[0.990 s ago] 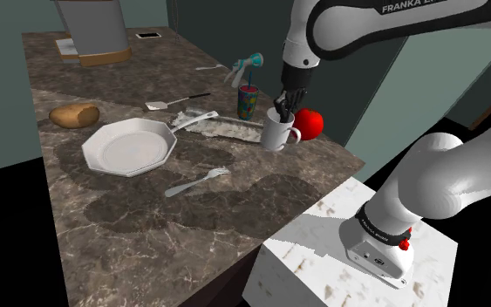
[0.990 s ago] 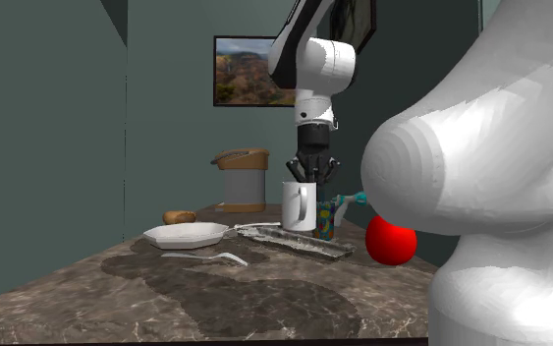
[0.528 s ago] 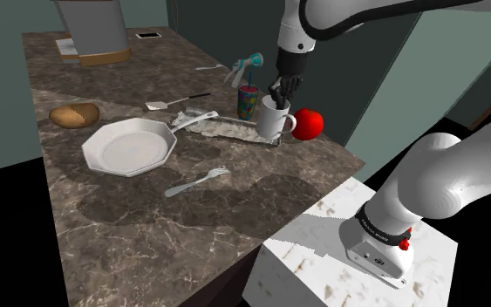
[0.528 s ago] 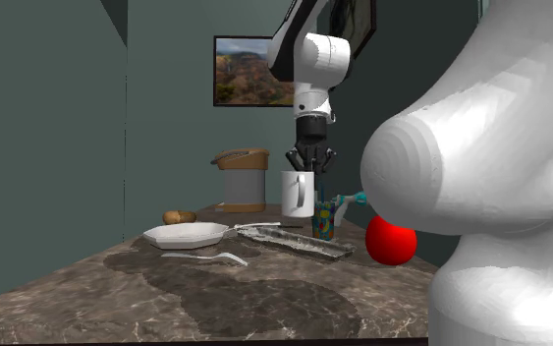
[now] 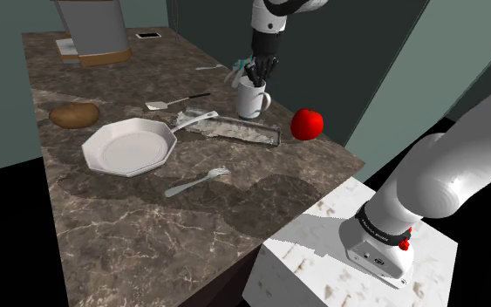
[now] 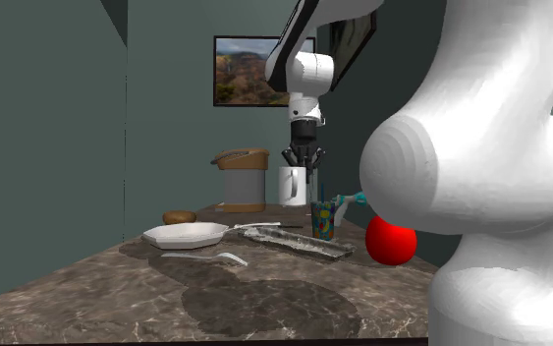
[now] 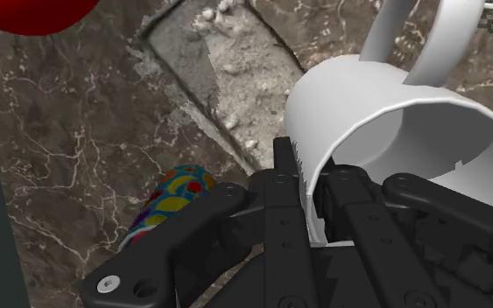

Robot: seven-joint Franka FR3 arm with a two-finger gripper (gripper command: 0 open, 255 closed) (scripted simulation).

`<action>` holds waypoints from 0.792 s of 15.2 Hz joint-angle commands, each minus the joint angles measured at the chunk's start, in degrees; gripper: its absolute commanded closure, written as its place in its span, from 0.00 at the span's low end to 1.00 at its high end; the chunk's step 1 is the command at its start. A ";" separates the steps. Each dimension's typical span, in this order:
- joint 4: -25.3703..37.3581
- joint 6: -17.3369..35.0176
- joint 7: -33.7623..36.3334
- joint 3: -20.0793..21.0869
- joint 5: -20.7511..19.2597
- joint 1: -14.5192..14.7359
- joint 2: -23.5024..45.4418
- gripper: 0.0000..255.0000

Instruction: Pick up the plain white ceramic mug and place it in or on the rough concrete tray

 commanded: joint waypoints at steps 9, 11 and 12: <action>11.25 0.98 -0.56 -0.36 -0.66 -0.47 12.24 1.00; 10.11 2.46 -0.55 -0.36 -0.68 -0.46 12.59 1.00; 9.56 3.20 -0.55 -0.36 -0.68 -0.46 12.77 1.00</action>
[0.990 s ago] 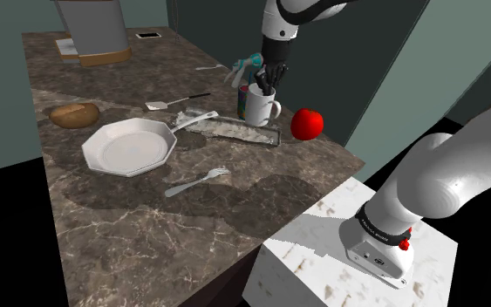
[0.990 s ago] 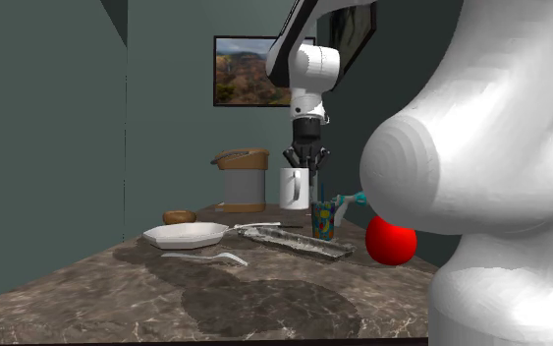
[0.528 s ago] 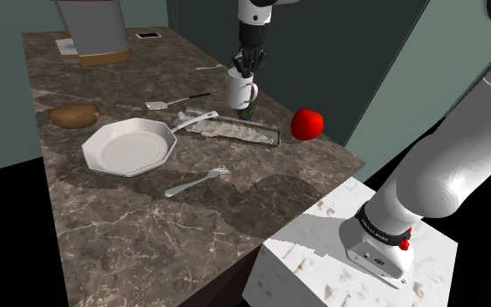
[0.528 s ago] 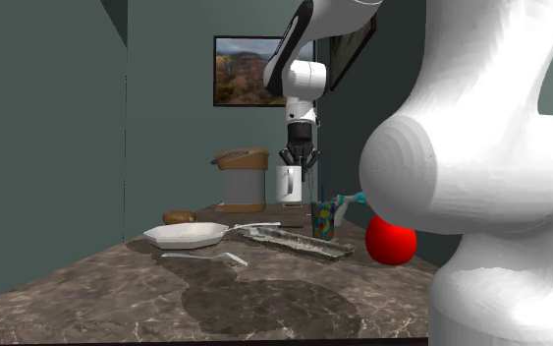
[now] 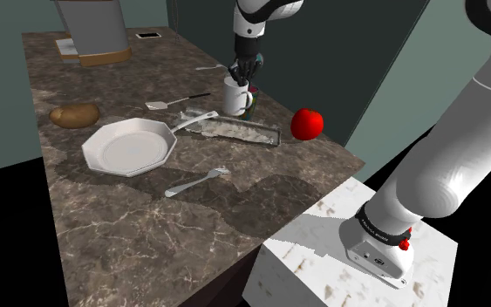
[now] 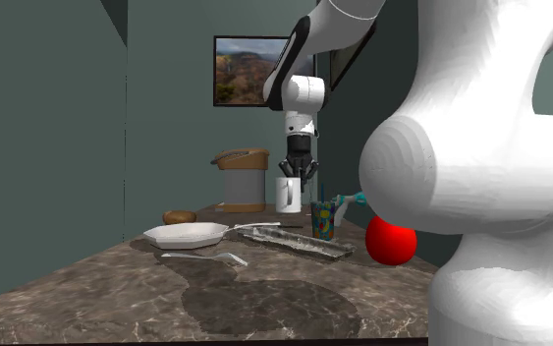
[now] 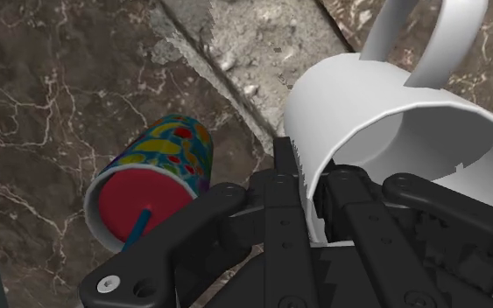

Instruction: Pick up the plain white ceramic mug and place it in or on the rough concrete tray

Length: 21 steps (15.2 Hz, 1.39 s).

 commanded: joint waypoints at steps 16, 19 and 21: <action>-5.45 8.18 -0.04 -0.05 -0.13 -0.04 2.71 1.00; -5.45 8.18 -0.04 -0.05 -0.13 -0.04 2.71 0.00; -5.45 8.18 -0.04 -0.05 -0.13 -0.04 2.71 0.00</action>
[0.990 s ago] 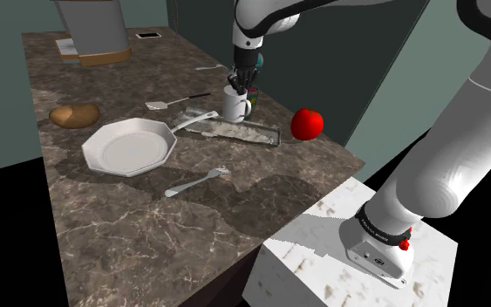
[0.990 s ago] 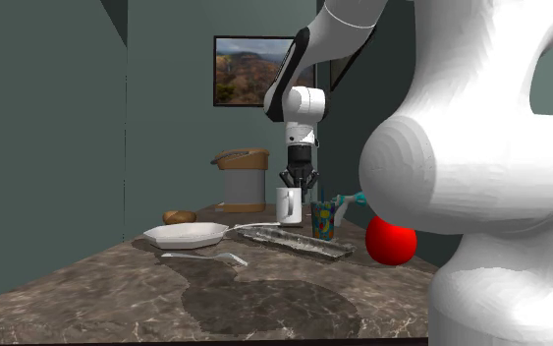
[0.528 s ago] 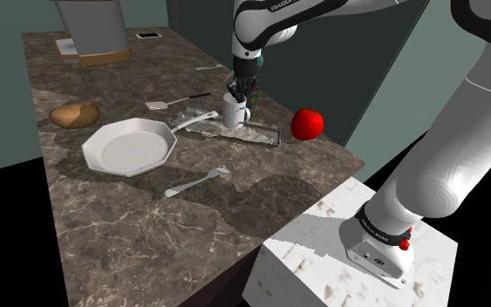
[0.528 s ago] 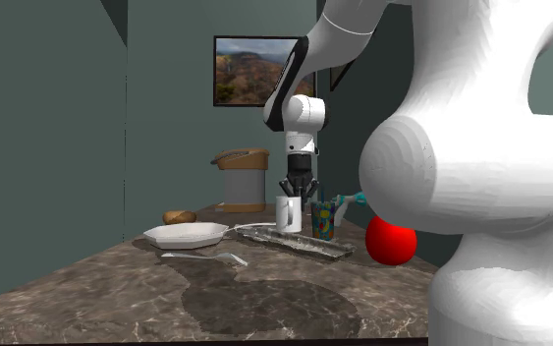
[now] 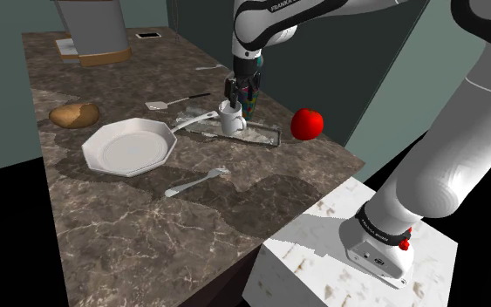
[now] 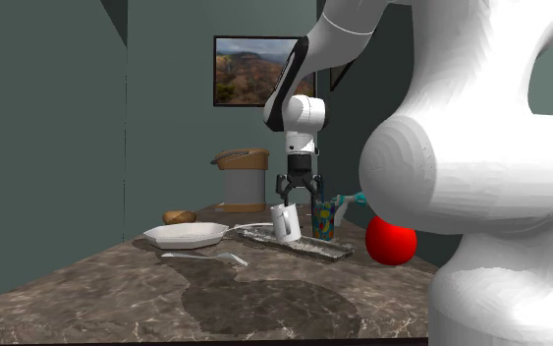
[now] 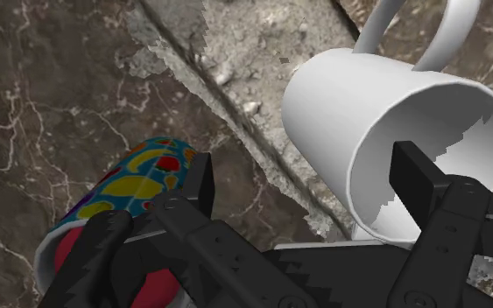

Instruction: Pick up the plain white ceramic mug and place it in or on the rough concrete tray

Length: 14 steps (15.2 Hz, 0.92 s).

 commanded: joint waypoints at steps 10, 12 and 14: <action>4.98 -7.02 -0.07 -0.01 0.10 -0.02 -2.04 0.00; 4.98 -7.02 -0.07 -0.01 0.10 -0.02 -2.04 0.00; 4.98 -7.02 -0.07 -0.01 0.10 -0.02 -2.04 0.00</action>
